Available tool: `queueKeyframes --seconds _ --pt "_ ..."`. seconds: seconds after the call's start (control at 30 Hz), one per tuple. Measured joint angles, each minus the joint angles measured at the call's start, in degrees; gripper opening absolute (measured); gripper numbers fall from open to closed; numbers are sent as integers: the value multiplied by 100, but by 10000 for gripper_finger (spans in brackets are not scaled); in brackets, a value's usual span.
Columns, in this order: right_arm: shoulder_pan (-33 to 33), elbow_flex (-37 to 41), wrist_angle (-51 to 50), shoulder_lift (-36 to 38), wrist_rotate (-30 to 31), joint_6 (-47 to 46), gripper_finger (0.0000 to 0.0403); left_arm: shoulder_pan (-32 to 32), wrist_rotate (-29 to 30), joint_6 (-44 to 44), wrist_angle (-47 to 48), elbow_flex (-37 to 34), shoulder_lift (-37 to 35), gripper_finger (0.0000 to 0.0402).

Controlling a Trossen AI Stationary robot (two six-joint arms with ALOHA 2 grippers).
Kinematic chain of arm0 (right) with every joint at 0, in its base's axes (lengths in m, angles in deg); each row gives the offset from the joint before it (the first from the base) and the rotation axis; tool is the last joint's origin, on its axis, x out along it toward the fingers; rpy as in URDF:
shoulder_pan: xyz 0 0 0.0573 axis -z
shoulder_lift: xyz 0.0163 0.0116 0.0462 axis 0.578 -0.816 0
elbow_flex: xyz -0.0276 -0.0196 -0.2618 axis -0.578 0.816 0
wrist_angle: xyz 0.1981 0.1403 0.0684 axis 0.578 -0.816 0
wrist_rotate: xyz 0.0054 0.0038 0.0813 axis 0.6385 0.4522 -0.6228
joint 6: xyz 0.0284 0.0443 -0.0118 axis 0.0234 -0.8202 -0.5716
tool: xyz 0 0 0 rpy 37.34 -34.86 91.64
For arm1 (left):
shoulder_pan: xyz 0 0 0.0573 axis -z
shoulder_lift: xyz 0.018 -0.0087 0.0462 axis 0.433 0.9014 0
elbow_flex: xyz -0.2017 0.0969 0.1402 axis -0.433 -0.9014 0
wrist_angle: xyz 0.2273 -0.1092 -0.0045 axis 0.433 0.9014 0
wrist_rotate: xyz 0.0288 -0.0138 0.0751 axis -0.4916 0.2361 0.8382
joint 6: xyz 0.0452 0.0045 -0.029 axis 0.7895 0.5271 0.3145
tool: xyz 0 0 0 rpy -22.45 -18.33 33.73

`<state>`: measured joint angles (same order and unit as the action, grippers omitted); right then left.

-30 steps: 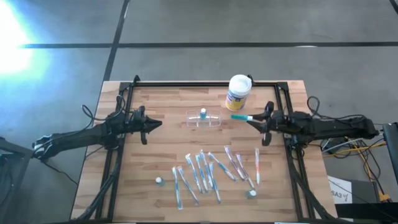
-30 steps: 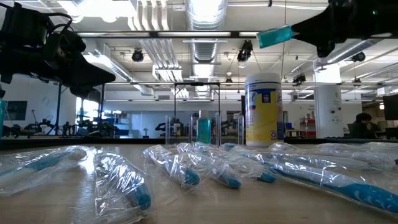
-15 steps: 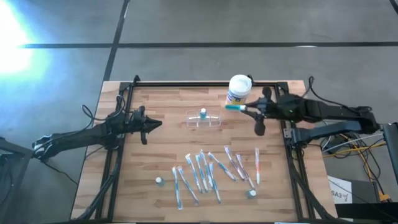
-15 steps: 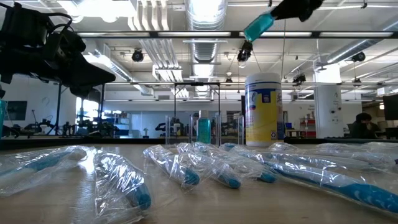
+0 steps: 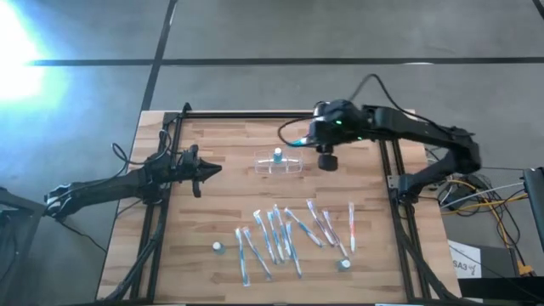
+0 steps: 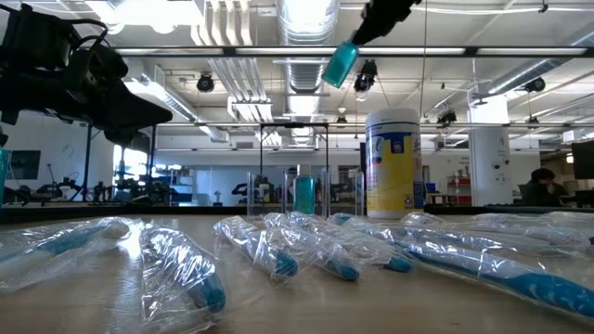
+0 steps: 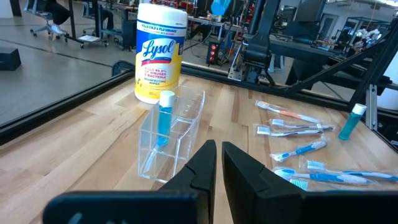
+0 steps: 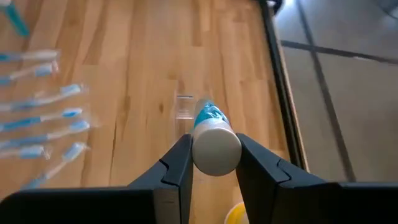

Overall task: Pick & Place toothbrushing station
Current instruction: Put the blue mouthwash bottle into the transparent organizer

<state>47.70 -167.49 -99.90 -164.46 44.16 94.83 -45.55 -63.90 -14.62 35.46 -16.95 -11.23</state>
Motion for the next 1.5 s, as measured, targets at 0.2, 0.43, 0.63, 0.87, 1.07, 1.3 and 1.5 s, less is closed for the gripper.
queueKeyframes --seconds 0.2,0.43,0.63,0.87,1.07,1.3,1.5 --pt "40 -859 -775 -1019 12 736 89 2 0 2 19 0 -2 30" --pt "36 -1379 -964 -1912 19 1222 89 2 0 4 167 0 -1 30" --pt "43 -1542 -953 -2316 21 1380 89 0 0 9 229 0 0 30" --pt "40 -1814 -950 -2708 22 1235 89 2 0 37 227 0 0 30" --pt "40 -2420 -1430 -3276 17 973 89 1 0 35 224 0 2 30" --pt "39 -3084 -2080 -4047 20 860 89 0 0 35 241 0 7 30" --pt "38 -3377 -2039 -4378 8 888 89 1 0 35 301 0 9 30"
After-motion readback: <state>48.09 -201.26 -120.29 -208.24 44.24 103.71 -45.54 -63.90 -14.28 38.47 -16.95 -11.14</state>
